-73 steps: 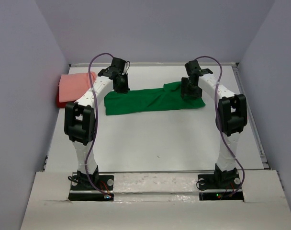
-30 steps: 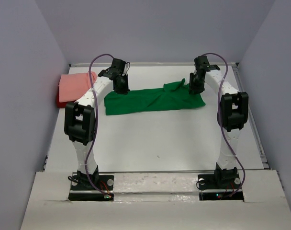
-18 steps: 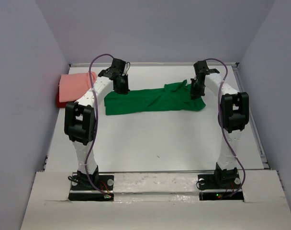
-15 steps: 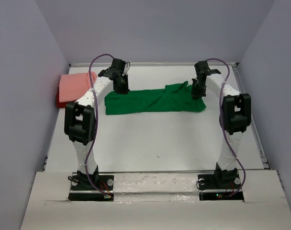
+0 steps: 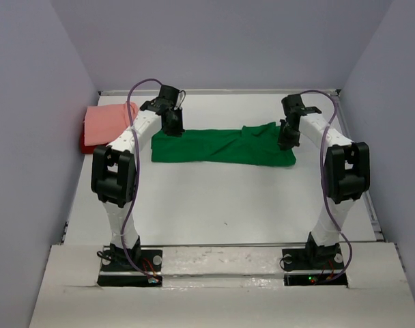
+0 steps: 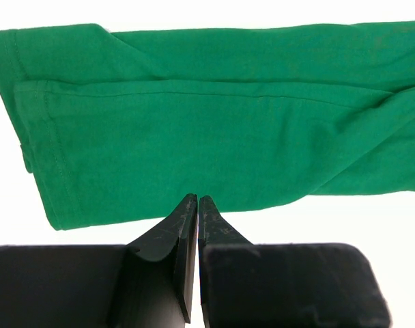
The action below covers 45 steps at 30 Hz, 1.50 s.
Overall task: Fold and stack the t-shirts
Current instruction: Fold the tshirt
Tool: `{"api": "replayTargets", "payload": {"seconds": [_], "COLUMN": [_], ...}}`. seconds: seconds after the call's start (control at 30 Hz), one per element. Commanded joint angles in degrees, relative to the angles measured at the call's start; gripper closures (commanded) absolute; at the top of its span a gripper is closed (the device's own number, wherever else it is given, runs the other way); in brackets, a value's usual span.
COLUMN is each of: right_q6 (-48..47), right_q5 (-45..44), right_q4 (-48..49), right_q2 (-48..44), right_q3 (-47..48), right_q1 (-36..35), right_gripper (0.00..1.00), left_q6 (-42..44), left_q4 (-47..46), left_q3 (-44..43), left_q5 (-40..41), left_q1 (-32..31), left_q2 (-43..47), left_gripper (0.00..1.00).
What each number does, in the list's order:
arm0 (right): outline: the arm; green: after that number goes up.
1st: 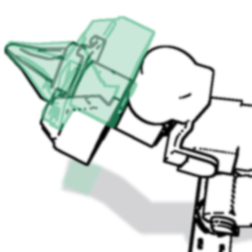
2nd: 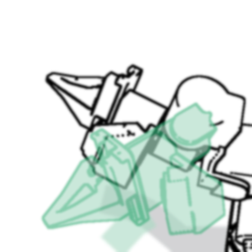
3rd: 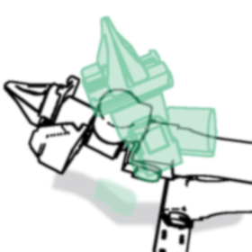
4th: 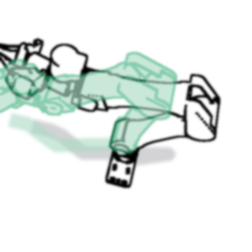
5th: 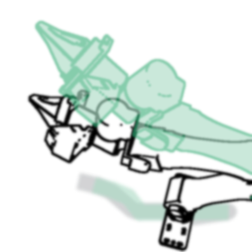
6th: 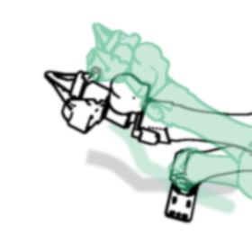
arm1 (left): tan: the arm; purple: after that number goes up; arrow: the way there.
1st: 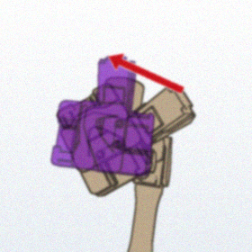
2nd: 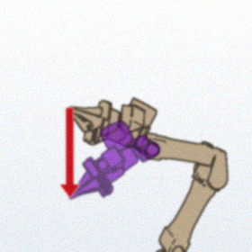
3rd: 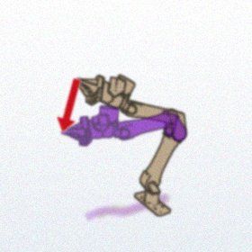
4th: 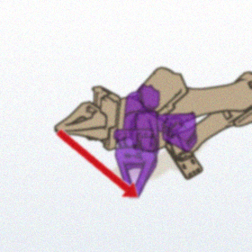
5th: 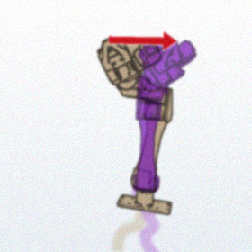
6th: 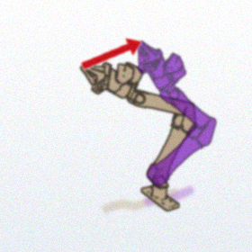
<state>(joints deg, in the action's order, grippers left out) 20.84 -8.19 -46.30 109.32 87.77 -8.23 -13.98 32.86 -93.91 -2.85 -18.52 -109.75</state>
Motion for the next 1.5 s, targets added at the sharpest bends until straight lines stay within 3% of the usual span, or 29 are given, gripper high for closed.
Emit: {"api": "replayTargets", "payload": {"seconds": [0.0, 0.53, 0.7, 0.73, 0.77, 0.83, 0.9, 1.03, 1.3, 1.37, 1.4, 1.43, 1.47], "right_q6": [2.27, 9.04, 9.31, 9.48, 9.57, 9.13, 8.52, 7.11, 2.37, 2.27, 1.14, 1.13, 1.92], "right_q5": [-2.27, -3.94, -3.33, -4.02, -4.38, -4.99, -6.49, -10.53, -10.28, -7.56, -6.07, -4.49, -4.12], "right_q4": [0.25, -3.79, -1.86, -1.77, -1.60, -1.42, -1.07, -2.99, -9.86, -10.73, -10.48, -10.47, -10.65], "right_q2": [-5.33, -7.10, -6.05, -5.70, -5.43, -4.99, -5.34, -6.14, 0.10, 0.98, 1.25, 2.03, 2.56], "right_q3": [-2.51, -7.69, -9.63, -9.63, -9.72, -9.37, -9.02, -3.33, 14.88, 18.12, 18.40, 18.67, 18.67], "right_q1": [-0.65, -2.93, -4.77, -4.78, -4.78, -5.31, -5.92, -6.62, -7.15, -7.15, -7.15, -7.15, -7.15], "right_gripper": [0.98, 0.93, 0.70, 0.52, 0.43, 0.37, 0.19, 0.13, 0.14, 0.23, 0.38, 0.84, 1.00], "left_q6": [0.71, 1.67, 1.23, 1.15, 1.06, 0.97, 0.97, 1.23, 0.18, 0.00, -0.08, -0.08, -0.17], "left_q4": [0.18, 2.20, 1.94, 1.94, 1.94, 2.03, 2.21, 2.20, 0.71, 0.63, 0.62, 0.62, 0.54], "left_q3": [0.66, -2.24, -3.03, -3.30, -3.47, -4.18, -4.88, -5.76, -7.25, -7.52, -7.43, -7.52, -7.34], "left_q5": [-0.93, -0.58, -0.75, -0.84, -0.93, -0.93, -0.14, 2.05, 0.13, -0.31, -0.40, -0.31, -0.40], "left_q1": [0.24, 0.24, 0.24, 0.24, 0.33, 0.24, 0.24, 0.24, 0.24, 0.24, 0.24, 0.24, 0.24], "left_q2": [3.85, 3.41, 2.88, 2.79, 2.70, 2.27, 1.65, 0.25, -4.41, -4.68, -4.94, -5.12, -5.12], "left_gripper": [0.84, 0.84, 0.84, 0.84, 0.84, 0.84, 0.84, 0.84, 0.84, 0.84, 0.84, 0.84, 0.84]}}
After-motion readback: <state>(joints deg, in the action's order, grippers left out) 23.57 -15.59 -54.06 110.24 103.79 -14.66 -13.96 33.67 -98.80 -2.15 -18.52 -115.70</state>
